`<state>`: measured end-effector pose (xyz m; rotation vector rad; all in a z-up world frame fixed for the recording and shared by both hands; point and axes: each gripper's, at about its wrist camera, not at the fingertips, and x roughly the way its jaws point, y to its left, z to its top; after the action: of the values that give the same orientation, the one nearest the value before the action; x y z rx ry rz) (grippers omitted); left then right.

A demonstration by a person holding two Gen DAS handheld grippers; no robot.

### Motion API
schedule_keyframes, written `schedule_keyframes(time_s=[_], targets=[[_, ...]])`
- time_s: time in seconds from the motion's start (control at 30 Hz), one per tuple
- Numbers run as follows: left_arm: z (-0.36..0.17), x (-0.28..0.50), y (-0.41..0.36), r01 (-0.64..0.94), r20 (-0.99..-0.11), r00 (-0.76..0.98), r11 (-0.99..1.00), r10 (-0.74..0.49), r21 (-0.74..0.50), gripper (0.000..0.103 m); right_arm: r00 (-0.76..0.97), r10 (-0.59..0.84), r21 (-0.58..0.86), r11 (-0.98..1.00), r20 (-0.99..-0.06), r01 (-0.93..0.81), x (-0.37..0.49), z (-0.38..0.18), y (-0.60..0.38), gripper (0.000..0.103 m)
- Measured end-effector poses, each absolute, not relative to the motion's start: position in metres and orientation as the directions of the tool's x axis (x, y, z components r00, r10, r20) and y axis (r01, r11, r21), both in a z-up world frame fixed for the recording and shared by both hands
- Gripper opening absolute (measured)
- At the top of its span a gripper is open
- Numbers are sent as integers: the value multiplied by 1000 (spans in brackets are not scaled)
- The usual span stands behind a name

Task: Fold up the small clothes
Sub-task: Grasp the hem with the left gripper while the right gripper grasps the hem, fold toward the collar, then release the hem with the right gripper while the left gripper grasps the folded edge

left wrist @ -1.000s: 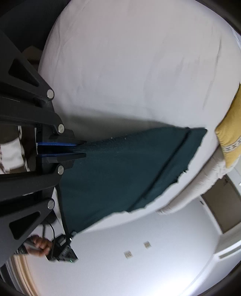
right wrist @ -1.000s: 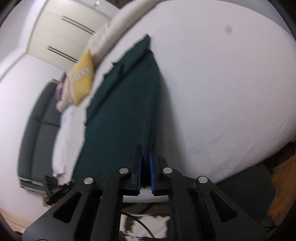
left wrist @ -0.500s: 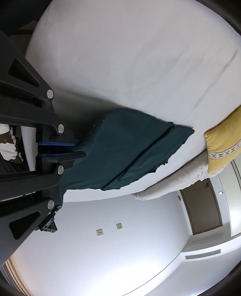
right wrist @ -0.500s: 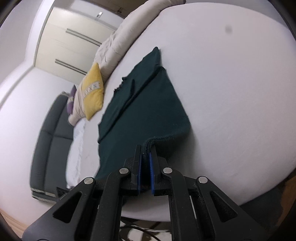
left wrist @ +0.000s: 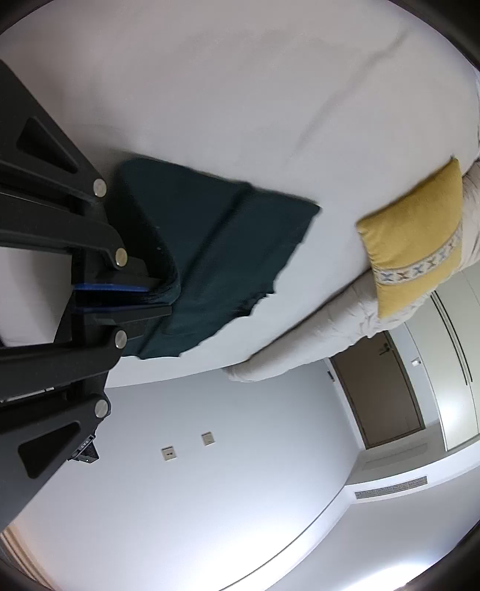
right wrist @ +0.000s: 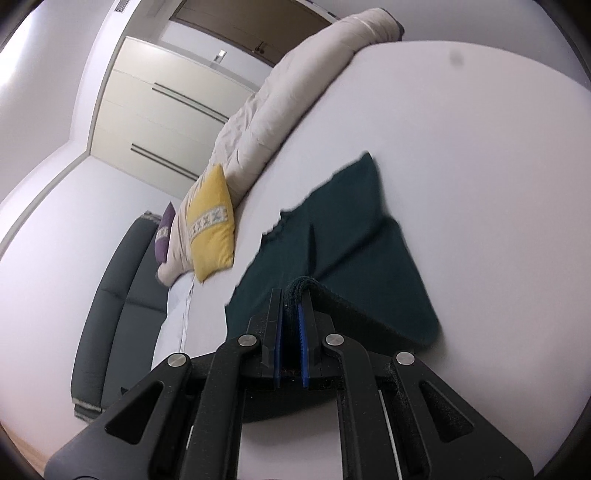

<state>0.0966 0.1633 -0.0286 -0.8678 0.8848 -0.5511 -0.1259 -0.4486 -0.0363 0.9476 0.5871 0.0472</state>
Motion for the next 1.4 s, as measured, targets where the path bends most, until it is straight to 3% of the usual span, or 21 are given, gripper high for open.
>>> schedule_keyframes(time_s=[0.33,1.07,1.13,1.2,1.23,1.27,1.3,1.33,1.4], targets=[[-37,199,141,31,-446,564,557,-695,-830,6,862,185,753,594,-471,284,12,-29,-474,6],[-124,362,100,-123,-658,512,711,-552,-692,7,758,66,616,630,-649,473,229,-119,-529,7],[-128,367,100,-141,-663,510,707,-548,-693,14,745,66,603,637,-663,480,238,-127,-529,8],[-129,368,107,-147,-637,522,675,-568,-723,31,732,73,596,638,-678,488,242,-134,-529,16],[-127,365,112,-146,-622,537,664,-570,-734,46,733,78,601,634,-676,487,243,-136,-530,19],[-124,363,117,-150,-620,553,665,-556,-731,63,738,72,603,632,-671,486,238,-135,-529,29],[-120,360,123,-160,-622,571,671,-535,-724,68,747,47,597,635,-664,490,234,-132,-530,48],[-117,356,132,-168,-612,594,663,-523,-730,71,752,-1,581,635,-659,510,229,-127,-530,54],[-114,349,142,-180,-602,608,648,-518,-740,71,768,-46,575,634,-639,517,217,-119,-530,55]])
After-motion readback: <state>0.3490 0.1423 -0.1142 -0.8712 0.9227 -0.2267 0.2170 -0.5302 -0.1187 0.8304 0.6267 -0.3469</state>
